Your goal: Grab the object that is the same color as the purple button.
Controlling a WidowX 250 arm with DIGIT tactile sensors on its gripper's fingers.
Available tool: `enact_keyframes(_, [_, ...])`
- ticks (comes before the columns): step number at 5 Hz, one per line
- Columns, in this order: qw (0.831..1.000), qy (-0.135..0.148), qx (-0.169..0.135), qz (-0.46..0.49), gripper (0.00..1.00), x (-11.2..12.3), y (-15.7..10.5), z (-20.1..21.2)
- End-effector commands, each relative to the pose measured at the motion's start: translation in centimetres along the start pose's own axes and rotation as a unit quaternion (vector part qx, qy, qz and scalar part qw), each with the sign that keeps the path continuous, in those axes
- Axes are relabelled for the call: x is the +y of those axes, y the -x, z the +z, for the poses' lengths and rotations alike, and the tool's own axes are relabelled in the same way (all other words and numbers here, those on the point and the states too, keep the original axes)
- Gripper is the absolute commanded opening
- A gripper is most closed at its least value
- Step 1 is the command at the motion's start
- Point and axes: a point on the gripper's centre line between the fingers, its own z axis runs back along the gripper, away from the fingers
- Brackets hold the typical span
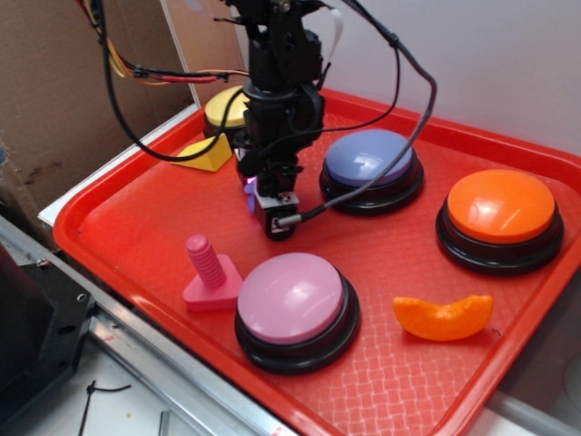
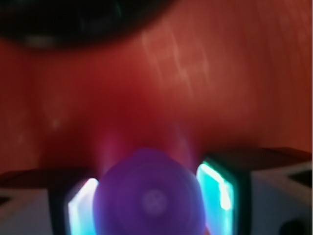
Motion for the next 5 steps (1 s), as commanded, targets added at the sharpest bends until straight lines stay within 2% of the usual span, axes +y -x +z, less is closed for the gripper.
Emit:
enact_keyframes(1, [0.968, 0.056, -0.076, 0.231, 0.0, 0.3, 8.0, 9.4])
enact_keyframes(2, [0.951, 0.071, -0.103, 0.282, 0.0, 0.3, 10.6, 13.8])
enact_keyframes(3, [0.95, 0.006, -0.098, 0.295, 0.0, -0.2, 11.5, 18.6])
enact_keyframes(5, [0.953, 0.004, -0.124, 0.278, 0.0, -0.8, 13.2, 28.5])
